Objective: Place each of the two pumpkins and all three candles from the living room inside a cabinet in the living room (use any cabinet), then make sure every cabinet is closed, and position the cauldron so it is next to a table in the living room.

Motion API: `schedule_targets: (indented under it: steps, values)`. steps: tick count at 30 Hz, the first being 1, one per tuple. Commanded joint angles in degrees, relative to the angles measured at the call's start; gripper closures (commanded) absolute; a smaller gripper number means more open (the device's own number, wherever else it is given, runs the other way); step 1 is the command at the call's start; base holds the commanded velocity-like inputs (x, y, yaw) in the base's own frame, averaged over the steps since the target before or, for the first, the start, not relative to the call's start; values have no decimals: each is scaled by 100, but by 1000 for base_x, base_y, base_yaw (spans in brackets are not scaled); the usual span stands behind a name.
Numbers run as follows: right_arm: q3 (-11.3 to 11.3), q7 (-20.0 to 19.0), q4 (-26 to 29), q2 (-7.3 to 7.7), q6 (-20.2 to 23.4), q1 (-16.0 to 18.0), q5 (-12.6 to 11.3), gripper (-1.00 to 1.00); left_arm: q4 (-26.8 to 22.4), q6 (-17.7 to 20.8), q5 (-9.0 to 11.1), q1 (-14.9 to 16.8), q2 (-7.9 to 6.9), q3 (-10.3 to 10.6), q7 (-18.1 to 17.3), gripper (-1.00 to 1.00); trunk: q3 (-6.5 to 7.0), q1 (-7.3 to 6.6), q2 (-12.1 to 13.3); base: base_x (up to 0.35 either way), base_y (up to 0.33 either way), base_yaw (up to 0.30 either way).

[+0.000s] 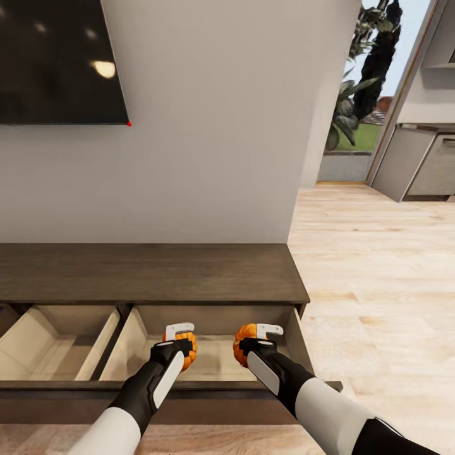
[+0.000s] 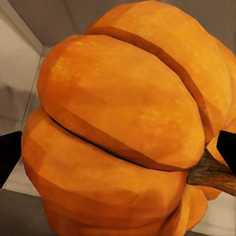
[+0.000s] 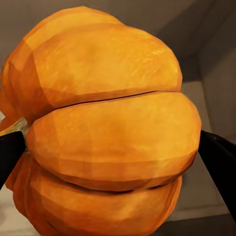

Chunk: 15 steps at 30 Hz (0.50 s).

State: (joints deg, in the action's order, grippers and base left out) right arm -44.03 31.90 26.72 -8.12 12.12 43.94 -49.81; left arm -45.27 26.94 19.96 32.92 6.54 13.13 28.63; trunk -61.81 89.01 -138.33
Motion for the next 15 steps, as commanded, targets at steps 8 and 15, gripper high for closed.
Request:
schedule_targets:
  steps: [8, 15]
  values:
    - [-41, 44, 9, 4, 27, 9, -20, 100, -25, 13, 60, 4, 2, 23, 50, 100, -95, 109, -205, 0, 0, 0]
    - [-43, 44, 12, 4, 27, 8, -20, 100, -20, 15, 61, 4, 5, 23, 46, 100, -149, 175, -325, 0, 0, 0]
